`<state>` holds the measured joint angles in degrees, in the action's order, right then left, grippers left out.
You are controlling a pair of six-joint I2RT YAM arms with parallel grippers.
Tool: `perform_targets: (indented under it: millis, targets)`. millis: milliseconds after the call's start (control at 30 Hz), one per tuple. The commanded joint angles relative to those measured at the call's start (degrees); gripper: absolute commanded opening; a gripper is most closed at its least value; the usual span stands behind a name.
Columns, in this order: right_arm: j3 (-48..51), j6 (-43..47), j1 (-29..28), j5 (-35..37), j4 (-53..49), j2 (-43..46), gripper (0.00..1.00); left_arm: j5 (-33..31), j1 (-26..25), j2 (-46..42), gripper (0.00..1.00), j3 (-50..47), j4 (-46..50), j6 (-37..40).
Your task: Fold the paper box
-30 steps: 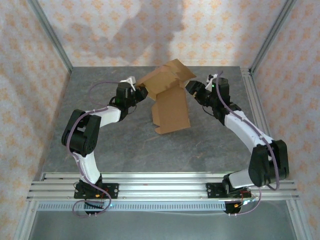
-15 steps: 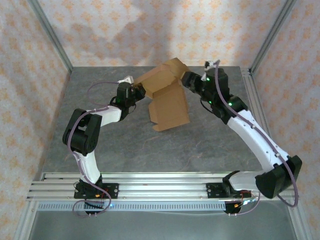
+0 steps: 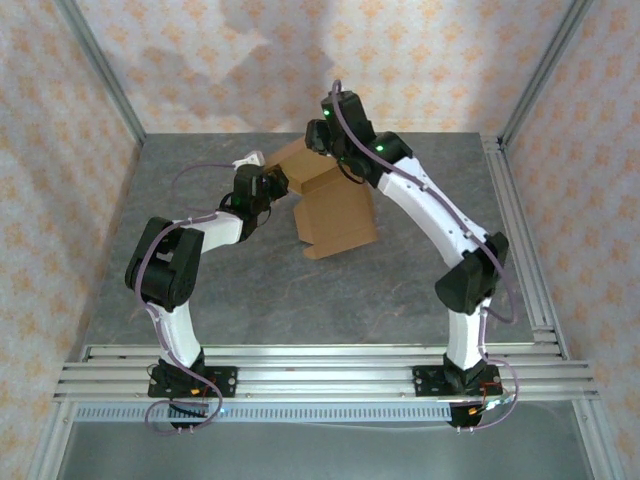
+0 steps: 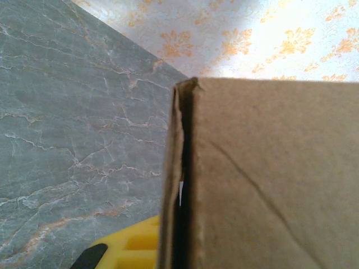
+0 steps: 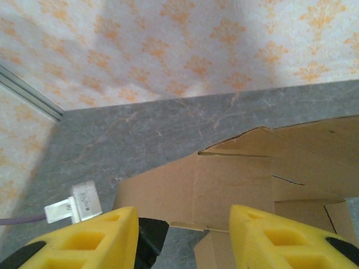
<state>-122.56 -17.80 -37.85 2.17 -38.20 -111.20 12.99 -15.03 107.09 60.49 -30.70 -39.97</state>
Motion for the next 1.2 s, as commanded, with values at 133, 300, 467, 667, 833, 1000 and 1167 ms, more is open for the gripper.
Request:
perform_targets:
  millis: [133, 300, 467, 667, 833, 1000, 1167]
  targets:
    - [-5.5, -0.3, 0.0, 0.3, -6.4, -3.8, 0.35, -0.9, 0.1, -0.4, 0.00, -0.1, -2.1, 1.5]
    - [-5.6, -0.7, 0.0, 0.6, -6.3, -3.7, 0.21, -0.5, 0.1, -0.8, 0.00, -0.5, -2.4, 1.6]
    - [-5.8, -0.9, 0.0, 0.8, -6.7, -3.8, 0.00, -0.3, 0.1, -0.9, 0.00, -0.8, -2.6, 1.6]
    - [-5.3, -0.9, -0.2, 1.2, -6.8, -2.8, 0.27, -0.3, 0.0, -1.0, 0.00, -0.9, -2.2, 1.9]
    - [-1.1, -0.1, -0.2, -0.3, -5.5, 1.8, 0.51, -0.7, 0.2, -1.3, 0.00, 0.2, 1.7, 1.5]
    - [6.7, 2.4, 0.0, 0.4, -4.0, 10.8, 0.59, 1.4, 0.5, -1.9, 0.00, 0.6, 4.3, 1.1]
    - [13.2, 3.9, 4.7, -0.7, -3.2, 18.0, 0.61, 7.3, 2.5, -0.6, 0.00, -0.2, -0.6, -1.6]
